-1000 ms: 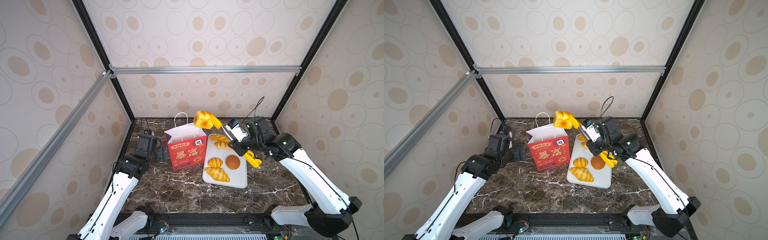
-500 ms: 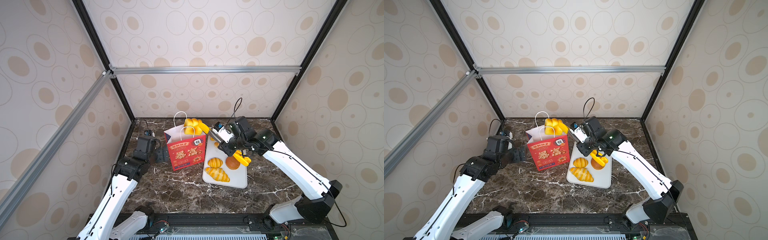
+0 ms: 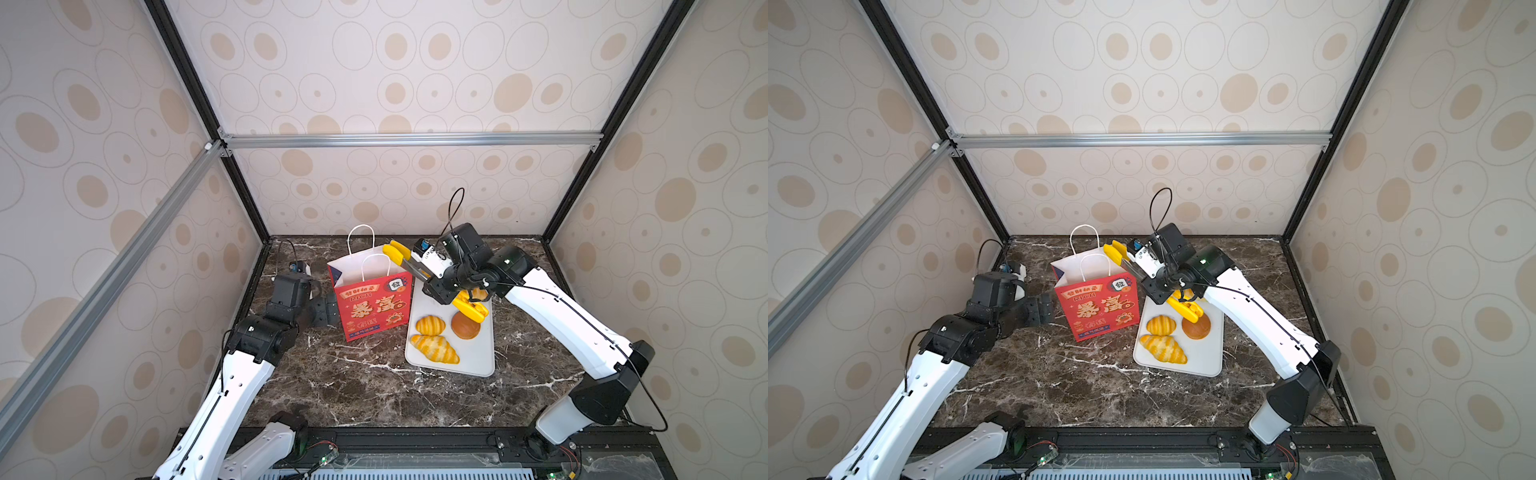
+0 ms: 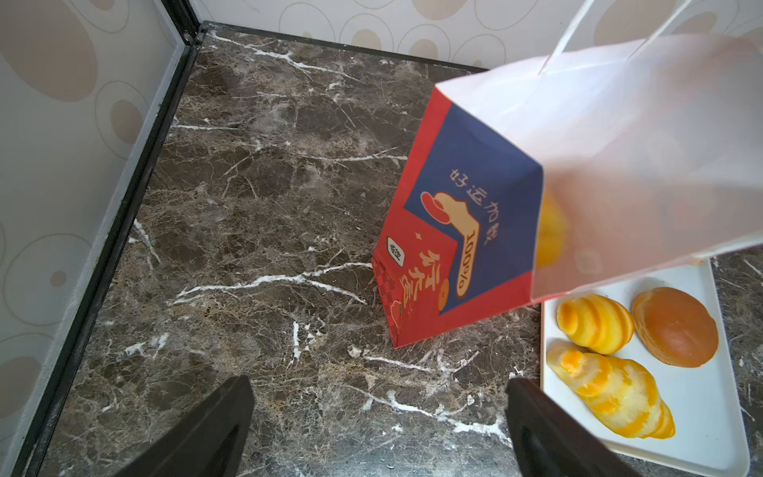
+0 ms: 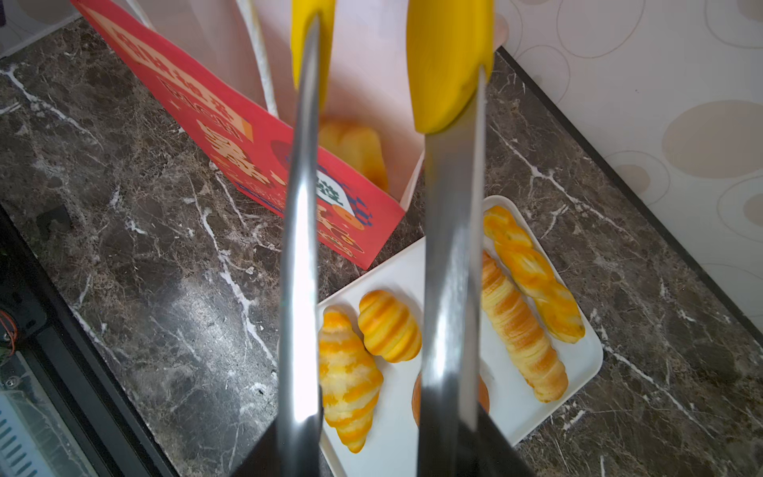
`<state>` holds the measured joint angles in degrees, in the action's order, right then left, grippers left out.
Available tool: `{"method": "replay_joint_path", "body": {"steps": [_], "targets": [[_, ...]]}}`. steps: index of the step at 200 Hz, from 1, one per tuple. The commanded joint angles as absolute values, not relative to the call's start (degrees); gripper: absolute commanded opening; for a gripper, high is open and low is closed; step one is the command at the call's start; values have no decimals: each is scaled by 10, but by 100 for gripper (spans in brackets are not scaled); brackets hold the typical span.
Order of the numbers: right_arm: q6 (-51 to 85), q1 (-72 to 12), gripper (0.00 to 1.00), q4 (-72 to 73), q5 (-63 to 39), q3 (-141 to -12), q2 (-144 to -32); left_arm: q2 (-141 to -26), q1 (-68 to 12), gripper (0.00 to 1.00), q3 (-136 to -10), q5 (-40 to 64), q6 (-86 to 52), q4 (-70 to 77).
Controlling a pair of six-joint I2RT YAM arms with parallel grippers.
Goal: Pack bread into a paper bag
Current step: Place the fake bread in the paper bag.
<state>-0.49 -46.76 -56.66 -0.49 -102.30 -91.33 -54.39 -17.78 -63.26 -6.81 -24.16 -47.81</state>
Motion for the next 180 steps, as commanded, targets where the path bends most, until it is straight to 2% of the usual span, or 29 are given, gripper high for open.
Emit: {"method": "replay_joint_path", "body": {"steps": [1, 24, 45, 81, 131, 180], "targets": [[-7, -473, 51, -567, -2, -1047, -908, -534, -174, 98, -633, -65, -233, -471], [-2, -473, 44, -553, 23, -1032, -888, -534, -174, 99, -632, -64, -233, -471], [8, -473, 45, -552, 76, -986, -847, -532, -174, 98, -631, -63, -233, -471], [41, -459, 48, -549, 155, -837, -763, -531, -174, 99, -628, -55, -234, -468], [111, -455, 53, -527, 83, -654, -647, -530, -174, 99, -626, -48, -234, -465], [170, -457, 57, -513, 30, -534, -610, -531, -174, 99, -625, -40, -235, -463]]}}
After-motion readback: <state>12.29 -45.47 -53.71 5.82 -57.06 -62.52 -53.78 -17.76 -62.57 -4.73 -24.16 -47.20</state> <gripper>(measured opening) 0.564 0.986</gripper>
